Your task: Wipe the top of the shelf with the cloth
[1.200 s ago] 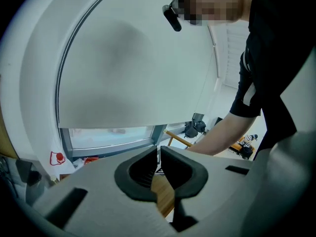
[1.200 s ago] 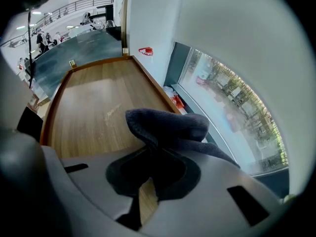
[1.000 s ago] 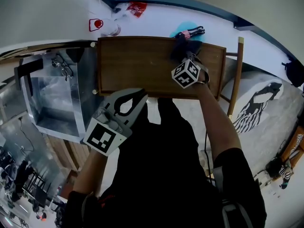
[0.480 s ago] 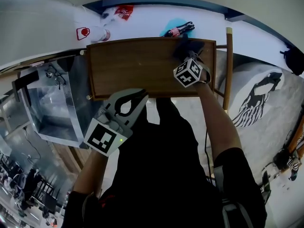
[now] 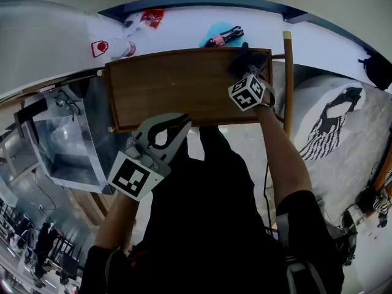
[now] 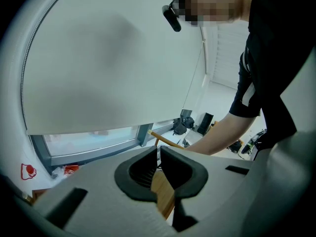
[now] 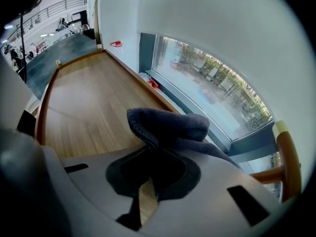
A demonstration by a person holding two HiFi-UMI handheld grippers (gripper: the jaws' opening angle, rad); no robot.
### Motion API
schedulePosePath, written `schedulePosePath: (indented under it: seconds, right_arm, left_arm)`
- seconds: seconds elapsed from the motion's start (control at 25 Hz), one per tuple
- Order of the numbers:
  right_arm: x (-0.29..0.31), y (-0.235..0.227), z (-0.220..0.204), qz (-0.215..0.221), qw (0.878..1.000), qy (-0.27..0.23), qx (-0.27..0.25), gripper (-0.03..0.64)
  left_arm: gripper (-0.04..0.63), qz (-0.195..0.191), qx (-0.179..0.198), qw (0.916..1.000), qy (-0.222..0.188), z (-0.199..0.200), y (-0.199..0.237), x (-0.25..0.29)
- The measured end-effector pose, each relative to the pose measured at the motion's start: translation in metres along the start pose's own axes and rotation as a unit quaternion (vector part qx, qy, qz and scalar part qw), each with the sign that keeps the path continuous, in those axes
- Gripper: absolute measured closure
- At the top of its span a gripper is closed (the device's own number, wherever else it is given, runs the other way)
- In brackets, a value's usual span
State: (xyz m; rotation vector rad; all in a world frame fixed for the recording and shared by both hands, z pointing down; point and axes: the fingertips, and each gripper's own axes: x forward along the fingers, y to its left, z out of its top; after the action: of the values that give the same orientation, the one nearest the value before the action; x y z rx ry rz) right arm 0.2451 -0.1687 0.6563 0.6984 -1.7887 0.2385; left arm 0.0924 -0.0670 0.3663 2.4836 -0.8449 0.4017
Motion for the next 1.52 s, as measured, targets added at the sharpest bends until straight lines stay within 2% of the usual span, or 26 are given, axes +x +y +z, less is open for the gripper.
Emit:
schedulePosePath:
  seconds: [0.36, 0.64, 0.84, 1.16, 1.52]
  right_arm:
    - [-0.007, -0.012, -0.009, -0.012, 1.000, 0.001, 0.023, 0.588]
    - [-0.032, 0.012, 0.050, -0.011, 0.998, -0.058, 0.018, 0.588]
    - [-0.038, 0.062, 0.114, 0.010, 0.995, -0.095, -0.018, 0.588]
    - [-0.027, 0.165, 0.210, 0.064, 0.984, -0.132, -0.103, 0.588]
    - [-0.016, 0.275, 0.283, 0.118, 0.965, -0.148, -0.182, 0.588]
  left_arm:
    - [0.558, 0.002, 0.001, 1.0000, 0.003, 0.001, 0.001, -0.004]
    - [0.558, 0.015, -0.008, 0.9998, -0.012, -0.004, 0.013, -0.035]
    - [0.558, 0.039, -0.022, 0.9986, -0.027, -0.014, 0.034, -0.075]
    - [0.558, 0.101, -0.051, 0.9925, -0.047, -0.043, 0.069, -0.155]
    - [0.558, 0.146, -0.082, 0.9839, -0.062, -0.076, 0.095, -0.226]
